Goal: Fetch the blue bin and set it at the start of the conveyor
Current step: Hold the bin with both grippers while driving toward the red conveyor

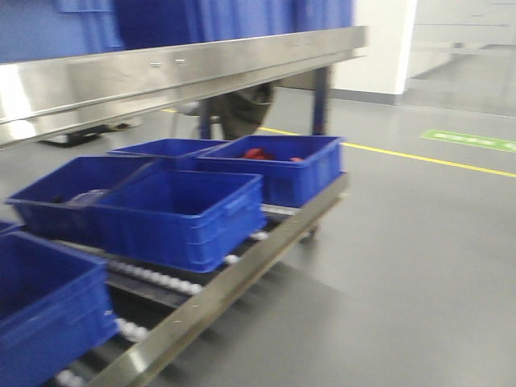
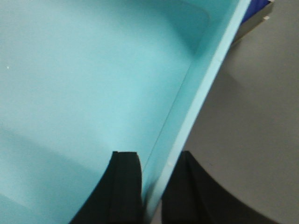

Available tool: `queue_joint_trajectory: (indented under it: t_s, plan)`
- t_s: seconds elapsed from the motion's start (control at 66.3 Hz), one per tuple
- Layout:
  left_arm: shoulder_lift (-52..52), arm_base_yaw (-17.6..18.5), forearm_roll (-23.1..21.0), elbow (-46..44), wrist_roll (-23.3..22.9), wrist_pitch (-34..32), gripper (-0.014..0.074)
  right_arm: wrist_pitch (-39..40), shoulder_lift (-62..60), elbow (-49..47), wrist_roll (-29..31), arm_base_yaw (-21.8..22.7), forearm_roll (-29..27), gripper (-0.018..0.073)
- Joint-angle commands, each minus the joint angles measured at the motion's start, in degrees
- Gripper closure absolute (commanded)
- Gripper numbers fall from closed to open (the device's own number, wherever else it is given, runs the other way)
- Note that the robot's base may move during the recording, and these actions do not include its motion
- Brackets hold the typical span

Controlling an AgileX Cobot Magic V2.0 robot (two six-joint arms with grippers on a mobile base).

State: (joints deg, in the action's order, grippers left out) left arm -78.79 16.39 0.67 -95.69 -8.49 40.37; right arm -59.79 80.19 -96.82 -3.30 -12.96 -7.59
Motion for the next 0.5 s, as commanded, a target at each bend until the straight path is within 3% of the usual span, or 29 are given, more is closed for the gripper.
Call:
queue_joint_trajectory:
  t_s: [0.0, 0.483]
  plan:
    - [0.9, -0.1, -1.4, -0.6, -1.1, -4.5, 0.0708, 0.4, -0.7, -0.3, 1.7, 0.4, 2.3, 0.0711]
    - [0.9, -0.1, -1.4, -0.6, -1.1, -4.5, 0.0708, 0.4, -0.7, -0.3, 1.7, 0.4, 2.3, 0.0711]
